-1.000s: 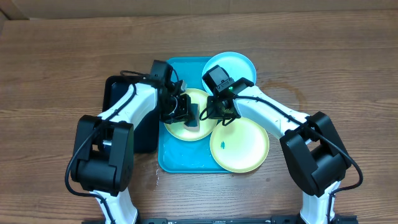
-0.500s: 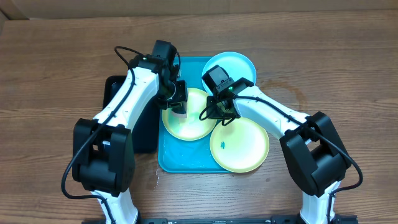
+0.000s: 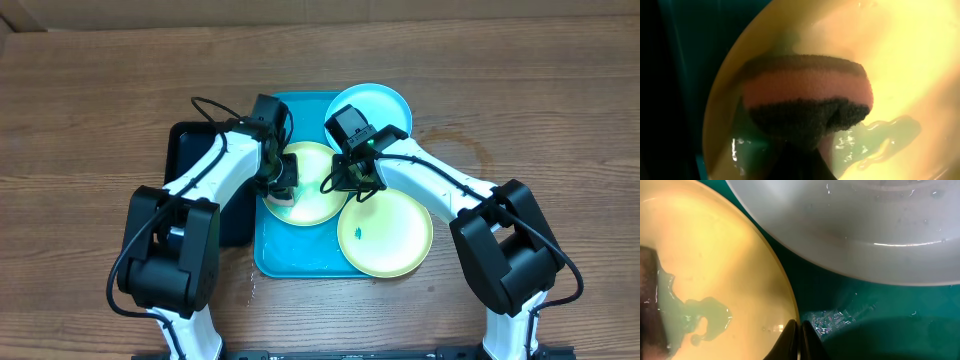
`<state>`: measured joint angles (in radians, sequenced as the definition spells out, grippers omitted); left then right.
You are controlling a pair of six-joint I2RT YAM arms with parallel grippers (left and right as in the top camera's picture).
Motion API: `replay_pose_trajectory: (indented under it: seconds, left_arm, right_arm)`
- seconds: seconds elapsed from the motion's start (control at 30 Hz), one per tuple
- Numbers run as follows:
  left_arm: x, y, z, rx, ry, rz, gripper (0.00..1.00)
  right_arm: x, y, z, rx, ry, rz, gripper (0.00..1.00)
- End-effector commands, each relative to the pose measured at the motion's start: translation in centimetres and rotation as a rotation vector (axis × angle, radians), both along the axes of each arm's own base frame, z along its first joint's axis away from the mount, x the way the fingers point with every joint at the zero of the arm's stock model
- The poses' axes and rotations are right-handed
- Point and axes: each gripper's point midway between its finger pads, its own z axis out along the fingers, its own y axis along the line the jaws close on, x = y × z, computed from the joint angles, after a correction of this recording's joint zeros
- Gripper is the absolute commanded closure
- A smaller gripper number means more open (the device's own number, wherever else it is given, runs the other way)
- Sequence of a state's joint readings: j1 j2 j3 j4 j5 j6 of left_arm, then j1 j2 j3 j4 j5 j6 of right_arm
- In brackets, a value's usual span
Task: Clean dirty plates on tray and stack at the side
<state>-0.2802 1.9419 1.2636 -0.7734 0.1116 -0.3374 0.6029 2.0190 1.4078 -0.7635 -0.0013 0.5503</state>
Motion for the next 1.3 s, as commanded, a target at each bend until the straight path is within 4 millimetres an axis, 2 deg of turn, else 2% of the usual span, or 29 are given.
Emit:
replay_pose_trajectory:
  seconds: [0.0, 0.17, 0.3, 0.4, 0.53, 0.63, 0.73, 0.87, 0.97, 1.0, 1.03, 1.27]
  left_arm:
    - [-2.7, -1.6, -1.5, -0.100, 0.094, -0.053, 0.96]
    - [-3.0, -5.6, 0.1, -0.348, 0.110, -0.111, 0.96]
    - [-3.2, -8.3, 2.3, -0.548, 0.127, -0.143, 0.96]
    - [-2.5, -8.4, 3.7, -0.580, 0.113, -0.150, 0.96]
    - [-1.1, -7.4, 6.1, -0.585, 0.077, -0.154, 0.96]
    - [-0.1, -5.7, 8.8, -0.559, 0.029, -0.177, 0.96]
    - [0.9, -2.6, 10.2, -0.445, -0.015, -0.151, 0.96]
    - [1.4, 3.3, 9.9, -0.203, -0.029, -0.065, 0.96]
    - [0.5, 8.1, 8.9, 0.001, 0.015, -0.002, 0.96]
    - [-0.1, 10.5, 8.4, 0.099, 0.044, 0.048, 0.96]
    - [-0.5, 11.4, 8.1, 0.140, 0.059, 0.082, 0.96]
    - [-1.8, 12.6, 4.3, 0.213, 0.075, 0.108, 0.96]
  right_arm:
    - [-0.1, 0.2, 0.1, 0.004, -0.003, 0.000, 0.96]
    - [0.0, 0.2, 0.1, 0.003, -0.004, 0.000, 0.96]
    - [0.0, 0.2, 0.1, 0.003, -0.004, 0.000, 0.96]
    - [0.0, 0.2, 0.1, 0.003, -0.004, 0.000, 0.96]
    - [-0.1, 0.2, 0.1, 0.004, -0.003, 0.000, 0.96]
    - [-0.1, 0.2, 0.1, 0.004, -0.003, 0.000, 0.96]
    - [-0.1, 0.1, 0.1, 0.003, -0.003, 0.000, 0.96]
    - [-0.1, 0.2, 0.1, 0.004, -0.003, 0.000, 0.96]
    - [-0.1, 0.2, 0.1, 0.004, -0.003, 0.000, 0.96]
    - [-0.1, 0.2, 0.1, 0.004, -0.003, 0.000, 0.96]
    - [-0.1, 0.2, 0.1, 0.004, -0.004, 0.000, 0.96]
    - [0.0, 0.2, 0.1, 0.006, -0.005, 0.000, 0.96]
